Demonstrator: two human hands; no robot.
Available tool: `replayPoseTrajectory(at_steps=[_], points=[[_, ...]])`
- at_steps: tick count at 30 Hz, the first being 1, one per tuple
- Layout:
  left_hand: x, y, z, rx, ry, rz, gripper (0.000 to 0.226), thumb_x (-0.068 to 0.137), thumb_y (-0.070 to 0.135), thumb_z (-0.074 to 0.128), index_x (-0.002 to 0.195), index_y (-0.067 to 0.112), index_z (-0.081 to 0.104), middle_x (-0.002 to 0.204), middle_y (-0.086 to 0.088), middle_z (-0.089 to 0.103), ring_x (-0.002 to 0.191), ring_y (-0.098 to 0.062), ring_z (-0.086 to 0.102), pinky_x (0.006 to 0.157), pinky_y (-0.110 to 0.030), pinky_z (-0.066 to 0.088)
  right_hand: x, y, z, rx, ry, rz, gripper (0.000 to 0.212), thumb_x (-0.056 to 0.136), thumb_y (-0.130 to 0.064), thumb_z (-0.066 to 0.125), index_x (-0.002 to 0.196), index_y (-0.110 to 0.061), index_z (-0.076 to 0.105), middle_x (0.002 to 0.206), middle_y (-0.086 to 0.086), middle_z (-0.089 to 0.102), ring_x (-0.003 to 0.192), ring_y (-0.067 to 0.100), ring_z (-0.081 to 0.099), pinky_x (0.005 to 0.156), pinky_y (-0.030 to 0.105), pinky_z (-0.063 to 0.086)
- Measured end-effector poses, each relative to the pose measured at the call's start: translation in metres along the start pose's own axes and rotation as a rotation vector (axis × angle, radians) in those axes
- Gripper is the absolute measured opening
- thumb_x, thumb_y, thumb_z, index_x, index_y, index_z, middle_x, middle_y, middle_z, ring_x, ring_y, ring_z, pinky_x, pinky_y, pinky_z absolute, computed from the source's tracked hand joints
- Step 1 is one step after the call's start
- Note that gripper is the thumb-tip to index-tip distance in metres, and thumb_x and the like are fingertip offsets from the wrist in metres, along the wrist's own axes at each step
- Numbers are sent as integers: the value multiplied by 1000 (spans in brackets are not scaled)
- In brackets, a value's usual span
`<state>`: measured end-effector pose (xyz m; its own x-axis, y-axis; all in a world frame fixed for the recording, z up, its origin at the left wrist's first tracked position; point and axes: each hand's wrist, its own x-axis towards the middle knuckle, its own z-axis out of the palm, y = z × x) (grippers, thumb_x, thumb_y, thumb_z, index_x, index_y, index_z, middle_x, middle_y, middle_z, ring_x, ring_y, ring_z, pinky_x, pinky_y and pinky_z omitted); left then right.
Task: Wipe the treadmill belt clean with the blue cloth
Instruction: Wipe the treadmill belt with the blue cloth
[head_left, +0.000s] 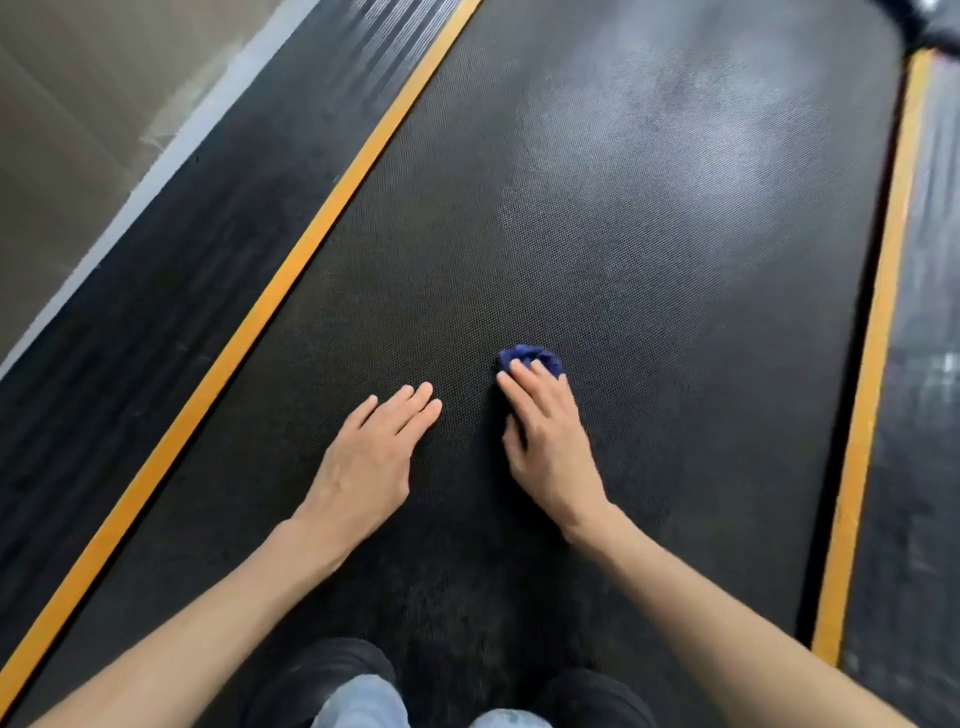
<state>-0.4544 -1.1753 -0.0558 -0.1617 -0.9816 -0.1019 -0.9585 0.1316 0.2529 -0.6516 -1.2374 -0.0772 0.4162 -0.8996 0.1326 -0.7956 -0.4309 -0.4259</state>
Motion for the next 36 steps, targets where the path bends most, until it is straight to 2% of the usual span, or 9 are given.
replayPoseTrajectory(at_steps=[4,7,16,20,24,28,32,34,36], points=[[-3,0,9,26,-5,-16,61,77,7,28,134,10,46,143,-6,43,130,-21,43,108,-37,27,-60,-22,8,0,-251,-454,43,87,-22,52,129,-14,56,138,5,50,133,23,39,113,42,26],[-5,2,7,1,17,-29,59,80,2,33,136,12,45,145,-4,40,133,-19,39,110,-38,27,-34,11,-9,-22,-198,-562,35,90,-17,53,124,-10,59,132,9,55,127,25,45,109,40,32],[-2,3,2,-2,-52,-20,65,74,7,66,135,13,45,144,-3,42,131,-19,41,108,-40,33,122,75,-20,69,330,650,36,87,-9,50,122,-4,57,135,13,50,129,29,39,113,40,20],[-2,2,1,17,-50,-24,61,79,19,66,135,15,46,144,-2,42,132,-17,40,109,-39,32,118,-5,15,128,166,-79,31,74,0,52,103,-3,64,107,12,63,104,31,55,92,45,41],[-2,5,4,11,-35,-44,58,80,18,62,135,14,46,144,-3,42,133,-17,38,111,-38,27,108,0,16,-33,-292,-736,43,92,-17,39,132,-7,50,134,12,53,129,29,43,111,40,23],[-3,10,5,-30,-8,-79,60,78,13,62,135,12,46,145,-3,41,134,-18,38,109,-43,33,157,78,-17,-62,43,-172,40,85,-18,38,116,-3,59,119,15,59,113,34,53,102,42,37],[-3,8,6,-1,-19,-49,61,78,15,63,136,12,44,145,-4,40,133,-19,38,109,-43,33,190,112,-35,-64,173,493,38,91,-9,41,126,-3,53,137,14,47,127,30,39,110,34,21],[-3,6,7,13,-19,-37,60,79,17,61,136,13,43,146,-3,39,134,-18,37,109,-42,33,193,84,-24,-92,193,529,40,87,-12,34,120,-4,55,131,13,50,123,30,42,107,38,26],[-3,6,9,33,-5,-41,54,84,20,51,137,14,43,146,-3,38,134,-17,36,110,-41,30,184,41,-3,-64,185,270,44,76,-12,27,102,-4,61,112,13,60,105,32,53,94,39,37]])
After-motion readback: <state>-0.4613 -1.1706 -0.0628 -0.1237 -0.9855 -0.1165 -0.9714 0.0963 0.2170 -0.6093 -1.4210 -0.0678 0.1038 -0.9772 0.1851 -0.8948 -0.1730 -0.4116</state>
